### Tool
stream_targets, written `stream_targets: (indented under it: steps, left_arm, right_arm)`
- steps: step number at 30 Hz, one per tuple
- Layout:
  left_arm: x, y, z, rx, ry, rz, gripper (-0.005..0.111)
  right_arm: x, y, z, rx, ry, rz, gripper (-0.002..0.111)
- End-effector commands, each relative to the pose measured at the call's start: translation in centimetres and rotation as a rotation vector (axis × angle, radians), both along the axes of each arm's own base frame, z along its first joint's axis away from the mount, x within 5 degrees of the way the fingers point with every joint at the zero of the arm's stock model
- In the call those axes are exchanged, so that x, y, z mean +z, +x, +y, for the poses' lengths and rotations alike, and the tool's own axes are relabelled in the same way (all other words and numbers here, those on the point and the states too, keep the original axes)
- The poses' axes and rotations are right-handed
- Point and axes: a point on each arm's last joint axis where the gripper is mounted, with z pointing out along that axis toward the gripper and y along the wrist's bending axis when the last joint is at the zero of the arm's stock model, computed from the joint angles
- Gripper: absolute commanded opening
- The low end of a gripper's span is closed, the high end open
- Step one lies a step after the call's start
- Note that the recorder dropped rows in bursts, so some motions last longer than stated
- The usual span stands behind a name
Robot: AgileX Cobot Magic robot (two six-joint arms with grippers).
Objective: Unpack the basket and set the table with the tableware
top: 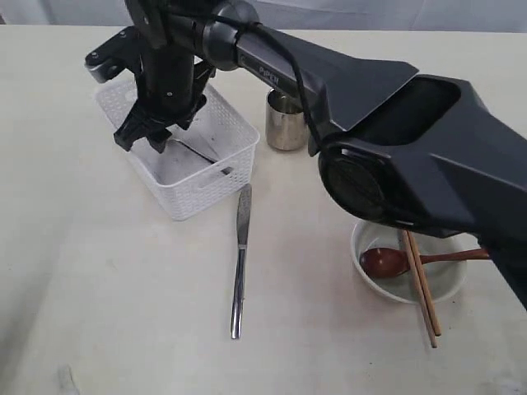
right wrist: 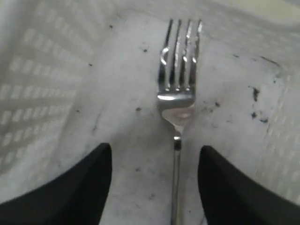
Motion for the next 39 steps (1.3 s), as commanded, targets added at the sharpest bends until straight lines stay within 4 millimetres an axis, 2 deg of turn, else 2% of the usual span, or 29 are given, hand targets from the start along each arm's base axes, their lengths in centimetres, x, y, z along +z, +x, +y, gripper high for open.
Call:
stream_targets:
  steps: [1, 5, 12, 18, 26, 28, 32, 33, 35, 37, 38, 39]
  left_arm:
    - [-0.1, 0.0, -0.1, -0.006, -0.009, 0.006, 0.0]
    - [-0.1, 0.0, -0.1, -0.006, -0.009, 0.006, 0.0]
    - [-0.1, 0.0, -0.1, -0.006, -0.009, 0.006, 0.0]
    - [-0.1, 0.0, -0.1, -0.006, -0.009, 0.006, 0.0]
    - [-0.1, 0.0, -0.1, -0.006, -0.009, 0.006, 0.0]
    - [-0.1, 0.0, -0.1, -0.006, -0.009, 0.006, 0.0]
    - [-0.1, 0.0, -0.1, -0.006, -0.009, 0.006, 0.0]
    - [-0.1, 0.0, -0.1, -0.006, -0.009, 0.006, 0.0]
    - [-0.1, 0.0, -0.1, -0.006, -0.009, 0.006, 0.0]
    - [-0.1, 0.0, -0.1, -0.006, -0.009, 0.006, 0.0]
    - [-0.1, 0.0, -0.1, -0.006, -0.009, 0.006, 0.0]
    - [-0.1, 0.0, -0.1, -0.006, -0.009, 0.006, 0.0]
  right_arm:
    - [-1.0, 1.2, -1.1, -0.081, -0.012, 0.022, 0.043]
    - [-2.4, 1.5, -1.3, -0.097, 0.035, 0.112, 0.043]
    - [-5.6, 1.4, -1.3, -0.091, -0.008, 0.153, 0.043]
    - [-5.6, 0.5, -0.3, -0.103, 0.084, 0.254, 0.042]
    - [-5.6, -2.9, 2.6, -0.014, 0.095, 0.28, 0.042]
    - [-5.0, -3.2, 2.9, -0.01, 0.082, 0.251, 0.042]
    - [-1.9, -2.8, 2.6, -0.042, 0.054, 0.13, 0.042]
    - [0.0, -2.8, 2.4, -0.068, 0.073, 0.098, 0.042]
    - [1.9, -2.4, 1.9, -0.208, 0.116, 0.096, 0.042]
    - [3.0, -2.2, 1.6, -0.267, 0.13, 0.078, 0.042]
    - [3.2, -2.1, 1.4, -0.243, 0.115, 0.048, 0.042]
    - [3.6, -2.0, 1.3, -0.082, 0.072, -0.013, 0.042]
